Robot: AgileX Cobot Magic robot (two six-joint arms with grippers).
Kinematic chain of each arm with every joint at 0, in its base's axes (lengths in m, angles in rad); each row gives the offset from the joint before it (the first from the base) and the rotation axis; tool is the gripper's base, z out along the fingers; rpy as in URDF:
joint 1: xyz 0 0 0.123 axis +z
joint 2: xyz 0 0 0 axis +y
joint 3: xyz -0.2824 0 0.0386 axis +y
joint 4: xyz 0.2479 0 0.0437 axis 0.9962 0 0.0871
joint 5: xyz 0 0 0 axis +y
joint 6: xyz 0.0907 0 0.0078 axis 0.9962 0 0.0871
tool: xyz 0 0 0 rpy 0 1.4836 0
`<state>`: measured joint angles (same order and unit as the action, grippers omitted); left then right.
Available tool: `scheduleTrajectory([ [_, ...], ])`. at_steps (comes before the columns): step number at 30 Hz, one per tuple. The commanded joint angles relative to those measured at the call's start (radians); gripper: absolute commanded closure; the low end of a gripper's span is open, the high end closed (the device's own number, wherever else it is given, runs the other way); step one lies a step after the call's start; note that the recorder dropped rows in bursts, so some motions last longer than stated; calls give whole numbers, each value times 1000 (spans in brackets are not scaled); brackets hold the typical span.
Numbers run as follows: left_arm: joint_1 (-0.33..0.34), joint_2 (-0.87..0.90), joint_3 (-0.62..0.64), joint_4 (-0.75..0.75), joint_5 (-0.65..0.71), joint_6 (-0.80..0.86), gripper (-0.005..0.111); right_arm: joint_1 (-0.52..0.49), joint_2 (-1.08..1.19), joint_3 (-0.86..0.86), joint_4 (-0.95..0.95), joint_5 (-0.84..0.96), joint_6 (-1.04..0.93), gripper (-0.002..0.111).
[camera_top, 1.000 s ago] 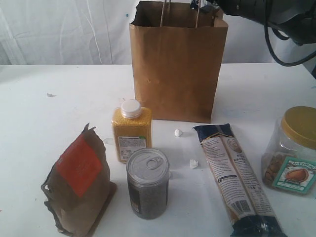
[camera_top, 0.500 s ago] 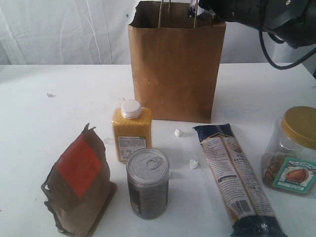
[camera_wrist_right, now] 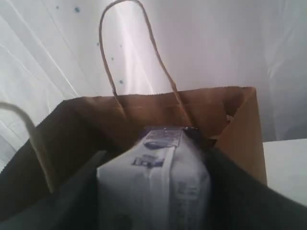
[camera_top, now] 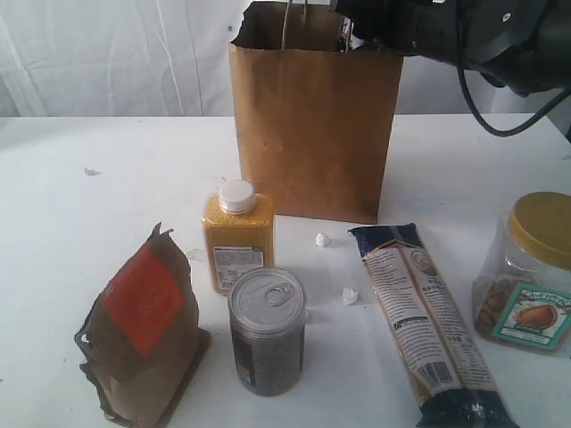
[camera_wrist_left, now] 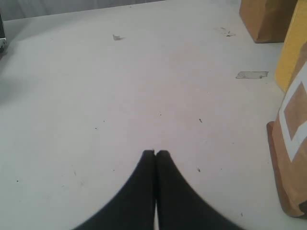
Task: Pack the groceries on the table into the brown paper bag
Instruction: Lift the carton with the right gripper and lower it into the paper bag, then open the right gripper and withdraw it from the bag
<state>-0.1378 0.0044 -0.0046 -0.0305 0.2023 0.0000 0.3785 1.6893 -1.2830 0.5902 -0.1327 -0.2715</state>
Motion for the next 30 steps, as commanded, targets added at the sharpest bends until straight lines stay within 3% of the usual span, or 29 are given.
scheduleTrajectory([
  [1,-6,-4,5,-6,-1,0,107,-8,-10,-13,-10,1,-68,55],
  [6,-6,-4,5,-6,-1,0,107,-8,-10,-13,-10,-3,-70,45],
  [30,-6,-4,5,-6,-1,0,107,-8,-77,-13,-10,142,-70,47],
])
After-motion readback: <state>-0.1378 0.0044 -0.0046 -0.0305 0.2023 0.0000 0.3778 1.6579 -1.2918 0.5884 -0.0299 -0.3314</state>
